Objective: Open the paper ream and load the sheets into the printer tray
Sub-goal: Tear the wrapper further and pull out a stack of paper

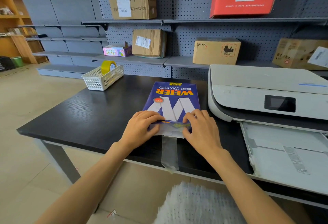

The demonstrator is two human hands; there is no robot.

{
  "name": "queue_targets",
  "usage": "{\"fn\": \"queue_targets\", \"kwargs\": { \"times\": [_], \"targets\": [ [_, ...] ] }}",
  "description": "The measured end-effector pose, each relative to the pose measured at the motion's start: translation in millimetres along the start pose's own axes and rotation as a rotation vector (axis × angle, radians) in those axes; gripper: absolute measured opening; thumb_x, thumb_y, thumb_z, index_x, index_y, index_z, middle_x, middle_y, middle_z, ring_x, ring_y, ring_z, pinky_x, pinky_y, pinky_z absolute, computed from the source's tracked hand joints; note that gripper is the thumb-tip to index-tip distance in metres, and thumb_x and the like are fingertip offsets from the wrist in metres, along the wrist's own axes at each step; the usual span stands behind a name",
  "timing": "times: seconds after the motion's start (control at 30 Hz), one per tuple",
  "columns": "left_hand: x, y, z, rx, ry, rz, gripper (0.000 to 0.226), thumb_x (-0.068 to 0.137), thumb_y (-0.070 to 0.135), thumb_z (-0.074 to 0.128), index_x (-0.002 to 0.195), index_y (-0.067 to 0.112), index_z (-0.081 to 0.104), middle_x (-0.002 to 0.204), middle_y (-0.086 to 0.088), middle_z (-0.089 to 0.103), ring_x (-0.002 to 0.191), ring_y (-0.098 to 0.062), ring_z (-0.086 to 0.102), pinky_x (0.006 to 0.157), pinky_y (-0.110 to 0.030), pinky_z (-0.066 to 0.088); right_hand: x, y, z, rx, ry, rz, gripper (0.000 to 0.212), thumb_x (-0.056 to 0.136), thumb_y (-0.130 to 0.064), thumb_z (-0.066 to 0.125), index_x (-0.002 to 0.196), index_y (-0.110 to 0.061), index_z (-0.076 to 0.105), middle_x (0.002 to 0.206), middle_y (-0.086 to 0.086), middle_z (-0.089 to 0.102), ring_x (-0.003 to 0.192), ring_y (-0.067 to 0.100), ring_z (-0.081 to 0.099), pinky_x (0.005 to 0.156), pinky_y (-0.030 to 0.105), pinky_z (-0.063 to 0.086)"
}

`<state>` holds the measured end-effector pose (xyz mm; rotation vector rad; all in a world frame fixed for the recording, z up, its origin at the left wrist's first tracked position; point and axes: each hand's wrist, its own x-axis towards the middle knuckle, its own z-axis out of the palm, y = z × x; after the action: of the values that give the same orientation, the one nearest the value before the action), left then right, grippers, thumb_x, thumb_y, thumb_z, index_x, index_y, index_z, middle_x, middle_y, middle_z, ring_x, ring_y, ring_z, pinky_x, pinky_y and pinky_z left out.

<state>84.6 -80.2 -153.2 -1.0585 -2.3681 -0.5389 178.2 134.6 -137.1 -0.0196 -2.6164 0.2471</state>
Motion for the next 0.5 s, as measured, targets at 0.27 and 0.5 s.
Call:
{"fn": "queue_targets", "kwargs": {
  "times": [0.27, 0.5],
  "targets": [
    [5, 0, -3, 0.003, 0.035, -0.040, 0.033, 0.097, 0.032, 0.042, 0.110, 0.020, 0.070, 0.110, 0.003, 0.071, 0.103, -0.021, 0.064, 0.088, -0.029, 0.043, 10, 2, -9, -0.053, -0.010, -0.006, 0.028, 0.101, -0.032, 0.048, 0.122, -0.018, 0.059, 0.127, 0.001, 0.059, 0.117, 0.018, 0.050, 0.085, 0.030, 0.050],
    [11, 5, -1, -0.009, 0.026, -0.080, 0.037, 0.098, 0.030, 0.035, 0.119, 0.023, 0.065, 0.109, 0.001, 0.071, 0.099, -0.024, 0.064, 0.090, -0.038, 0.048, 21, 5, -11, -0.070, -0.111, 0.014, 0.030, 0.096, -0.030, 0.059, 0.123, -0.019, 0.059, 0.127, 0.002, 0.060, 0.115, 0.020, 0.051, 0.083, 0.032, 0.048]
  ]
}}
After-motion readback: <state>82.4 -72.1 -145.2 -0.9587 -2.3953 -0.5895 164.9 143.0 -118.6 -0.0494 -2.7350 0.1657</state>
